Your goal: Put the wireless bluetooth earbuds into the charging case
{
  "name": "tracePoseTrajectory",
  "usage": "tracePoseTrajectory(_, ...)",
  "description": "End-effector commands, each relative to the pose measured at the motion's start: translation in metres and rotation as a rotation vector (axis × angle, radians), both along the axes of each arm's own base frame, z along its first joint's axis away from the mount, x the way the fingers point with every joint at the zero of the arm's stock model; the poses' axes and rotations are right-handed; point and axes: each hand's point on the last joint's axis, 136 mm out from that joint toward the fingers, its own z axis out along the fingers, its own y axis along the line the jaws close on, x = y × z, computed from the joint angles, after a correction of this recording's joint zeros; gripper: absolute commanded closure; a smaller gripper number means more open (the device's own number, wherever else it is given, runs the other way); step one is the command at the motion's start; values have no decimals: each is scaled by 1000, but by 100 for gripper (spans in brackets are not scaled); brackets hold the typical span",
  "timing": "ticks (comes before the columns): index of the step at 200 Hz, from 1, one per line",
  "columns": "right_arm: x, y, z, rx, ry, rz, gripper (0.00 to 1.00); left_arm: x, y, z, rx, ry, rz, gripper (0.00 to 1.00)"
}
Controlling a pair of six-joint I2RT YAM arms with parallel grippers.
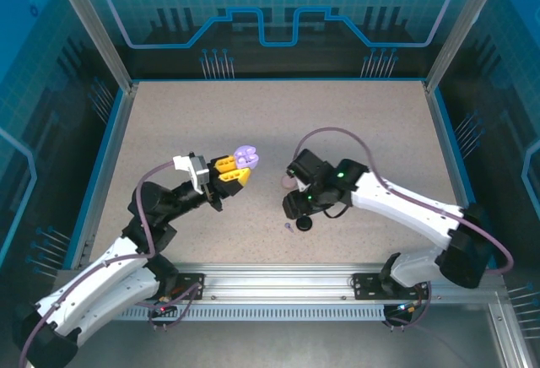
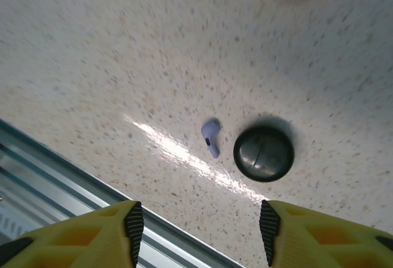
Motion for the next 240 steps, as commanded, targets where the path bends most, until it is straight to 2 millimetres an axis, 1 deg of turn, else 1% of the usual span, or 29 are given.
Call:
tracePoseTrajectory(1, -5, 5, -17, -81, 41, -5, 45, -3, 4, 1, 7, -21, 21, 87)
tracePoseTrajectory(33, -4, 20, -42, -157, 84, 52, 46, -6, 6, 3, 8, -24, 26, 87)
tracePoseTrajectory(72, 0, 36, -63, -216, 101, 117, 52, -6, 7, 1, 10, -18, 28, 87)
tracePoseTrajectory(89, 3, 40, -71, -238, 106, 129, 53, -6, 7, 1, 11, -16, 30, 87)
tracePoseTrajectory(131, 10, 39, -92, -317, 91, 140, 55, -5, 7, 0, 13, -12, 34, 87)
tracePoseTrajectory(161, 5, 37, -106, -358, 117, 164, 56, -4, 7, -1, 18, -10, 37, 87)
tracePoseTrajectory(210, -2, 31, -115, -406, 136, 189, 58, -3, 8, -2, 16, -5, 45, 87)
tracePoseTrajectory(240, -6, 28, -114, -421, 147, 204, 59, -3, 8, -1, 15, -4, 45, 87)
